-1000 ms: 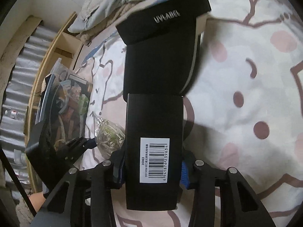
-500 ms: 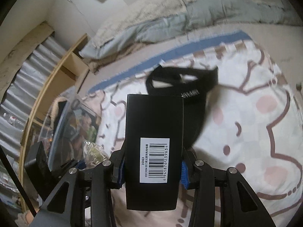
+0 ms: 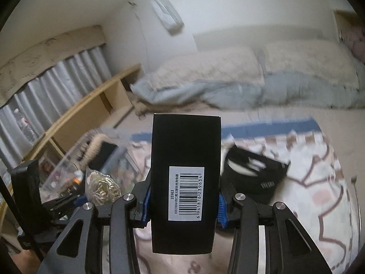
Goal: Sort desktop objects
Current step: 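Drop the cable bag into the clear bin with the left tool while the right tool carries the box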
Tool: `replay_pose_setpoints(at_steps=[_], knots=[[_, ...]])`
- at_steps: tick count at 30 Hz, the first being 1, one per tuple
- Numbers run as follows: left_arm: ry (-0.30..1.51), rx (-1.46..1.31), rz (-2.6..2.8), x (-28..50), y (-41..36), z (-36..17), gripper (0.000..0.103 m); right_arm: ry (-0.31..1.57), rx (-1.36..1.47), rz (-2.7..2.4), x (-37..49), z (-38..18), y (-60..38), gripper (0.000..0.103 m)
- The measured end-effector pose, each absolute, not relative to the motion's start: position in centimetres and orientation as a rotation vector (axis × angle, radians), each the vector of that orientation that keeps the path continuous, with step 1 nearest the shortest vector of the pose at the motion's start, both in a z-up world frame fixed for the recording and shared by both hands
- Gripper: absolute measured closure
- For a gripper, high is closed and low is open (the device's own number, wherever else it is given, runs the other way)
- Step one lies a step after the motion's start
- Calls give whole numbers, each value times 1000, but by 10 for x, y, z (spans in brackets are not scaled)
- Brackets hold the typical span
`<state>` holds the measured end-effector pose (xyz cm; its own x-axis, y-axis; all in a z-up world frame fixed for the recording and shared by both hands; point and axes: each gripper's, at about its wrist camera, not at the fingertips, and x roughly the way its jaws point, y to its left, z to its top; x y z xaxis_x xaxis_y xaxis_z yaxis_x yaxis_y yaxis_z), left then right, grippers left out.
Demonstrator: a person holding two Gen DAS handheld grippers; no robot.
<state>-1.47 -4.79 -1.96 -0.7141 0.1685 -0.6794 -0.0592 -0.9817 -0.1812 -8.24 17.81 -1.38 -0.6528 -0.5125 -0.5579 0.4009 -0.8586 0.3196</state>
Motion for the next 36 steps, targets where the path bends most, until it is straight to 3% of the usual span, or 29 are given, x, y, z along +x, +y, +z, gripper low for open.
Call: replay_pose_setpoints(at_steps=[14, 24, 30, 32, 36], knots=[[-434, -980, 3072, 21, -158, 33, 40, -386, 668, -2318, -70, 35, 109, 58], [-561, -1209, 3205, 27, -254, 3, 40, -357, 698, -2160, -61, 30, 50, 58], [-553, -1318, 3273, 25, -273, -12, 40, -326, 747, -2062, -53, 21, 27, 58], [-566, -1365, 3270, 22, -279, -18, 17, -319, 753, -2047, -49, 19, 22, 58], [-550, -1340, 3279, 30, -283, -19, 12, -321, 770, -2009, -47, 15, 13, 58]])
